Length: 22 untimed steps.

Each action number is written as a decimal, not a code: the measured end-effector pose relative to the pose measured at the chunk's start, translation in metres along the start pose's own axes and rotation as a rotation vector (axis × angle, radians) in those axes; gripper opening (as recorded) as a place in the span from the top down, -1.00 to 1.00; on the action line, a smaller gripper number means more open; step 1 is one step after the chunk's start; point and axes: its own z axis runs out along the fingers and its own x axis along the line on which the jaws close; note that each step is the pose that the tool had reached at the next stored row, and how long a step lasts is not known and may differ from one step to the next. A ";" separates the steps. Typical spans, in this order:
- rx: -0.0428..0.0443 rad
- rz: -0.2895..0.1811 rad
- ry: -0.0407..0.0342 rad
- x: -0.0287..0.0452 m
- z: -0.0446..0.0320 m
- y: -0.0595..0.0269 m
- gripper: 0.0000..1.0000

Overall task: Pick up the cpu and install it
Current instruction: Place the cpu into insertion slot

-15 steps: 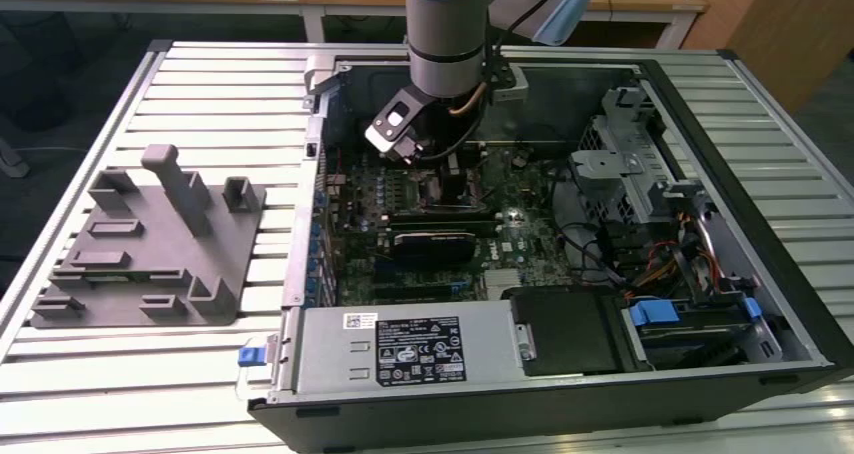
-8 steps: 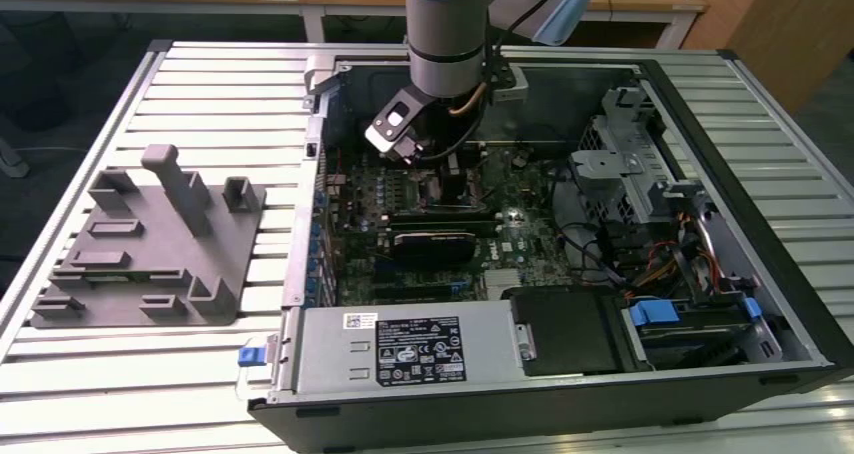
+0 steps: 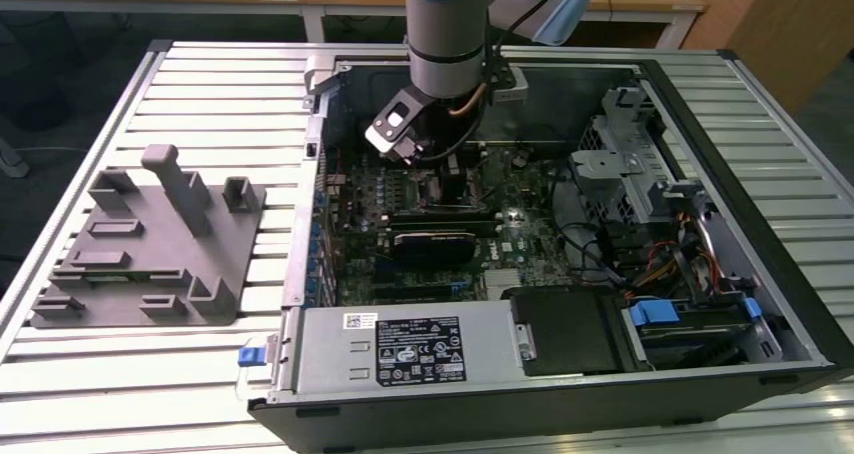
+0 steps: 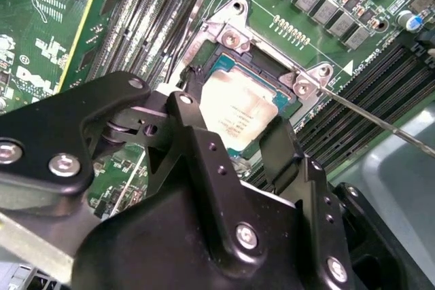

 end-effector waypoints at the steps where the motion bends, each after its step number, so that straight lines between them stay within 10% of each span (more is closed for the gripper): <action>1: 0.0002 0.000 -0.0003 -0.0001 -0.0010 0.0000 -0.22; 15: -0.0001 0.000 0.0001 -0.0001 -0.0076 0.0006 -0.18; 22: -0.0001 0.000 0.0001 -0.0001 -0.0076 0.0006 0.41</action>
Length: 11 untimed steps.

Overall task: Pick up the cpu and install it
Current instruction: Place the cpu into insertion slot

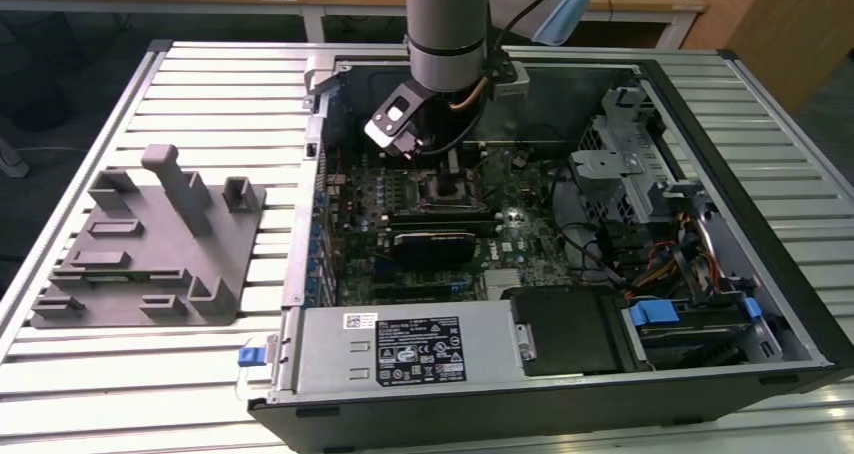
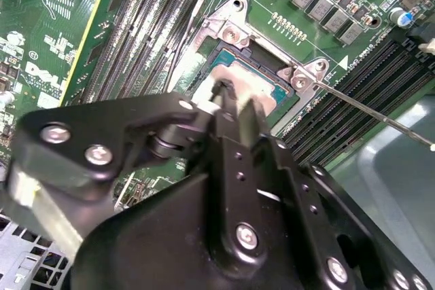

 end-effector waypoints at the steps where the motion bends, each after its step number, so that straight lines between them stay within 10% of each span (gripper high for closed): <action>1: 0.0000 0.000 0.0000 0.0000 0.0000 0.0000 0.53; 11: 0.0001 0.000 0.0000 0.0000 0.0000 0.0002 0.79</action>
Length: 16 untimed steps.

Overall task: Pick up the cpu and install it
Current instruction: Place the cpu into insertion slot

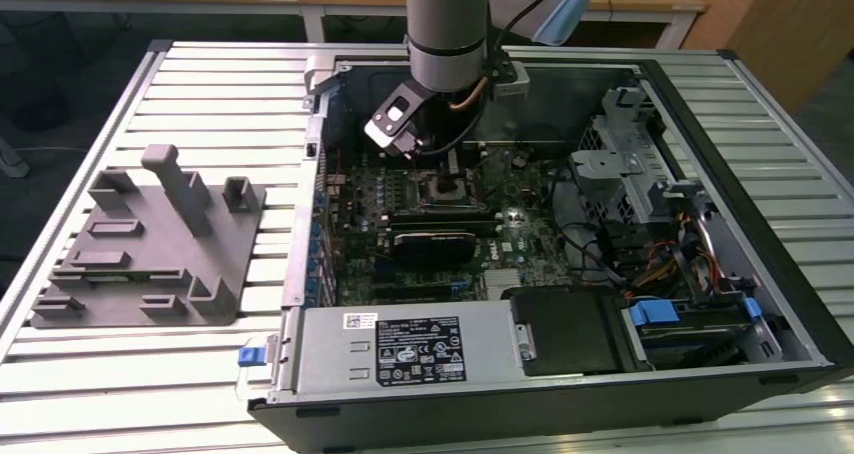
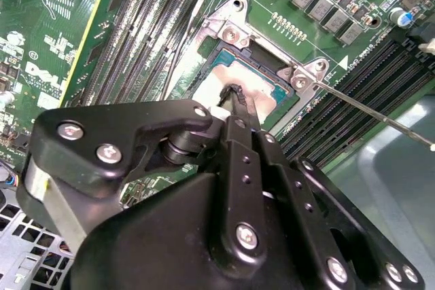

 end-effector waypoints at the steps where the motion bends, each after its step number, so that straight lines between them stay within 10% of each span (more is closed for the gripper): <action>1: 0.0019 0.001 0.0002 0.0000 0.0001 0.0008 0.79; 10: 0.0287 0.002 0.0080 -0.0001 0.0009 0.0024 0.79; 16: 0.0298 0.003 0.0084 -0.0001 0.0012 0.0024 0.79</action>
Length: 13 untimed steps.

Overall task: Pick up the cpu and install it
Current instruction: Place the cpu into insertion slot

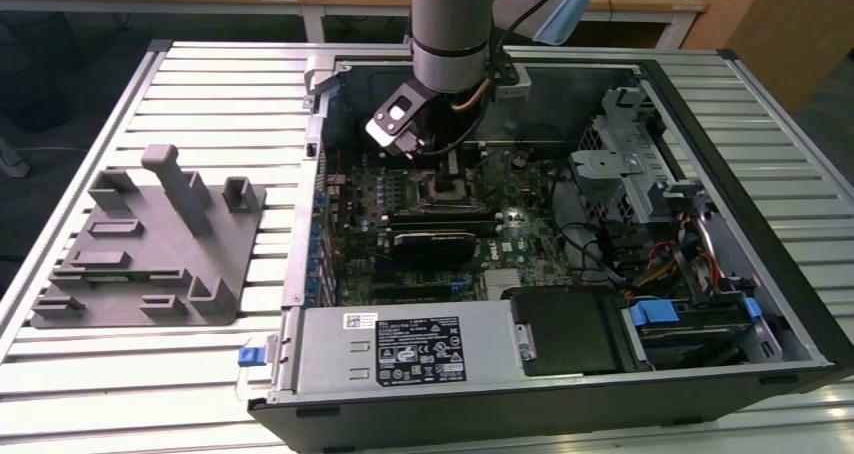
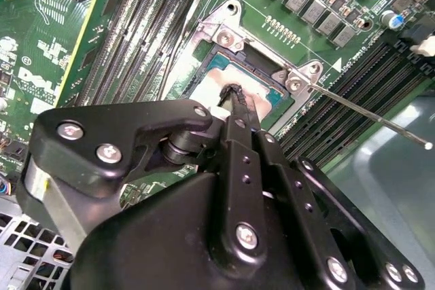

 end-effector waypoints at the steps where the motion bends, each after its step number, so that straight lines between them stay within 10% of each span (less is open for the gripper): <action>1: -0.0001 0.000 0.0001 0.0000 0.0003 0.0001 0.79; 13: 0.0004 0.000 -0.0004 -0.0001 0.0022 -0.0001 0.79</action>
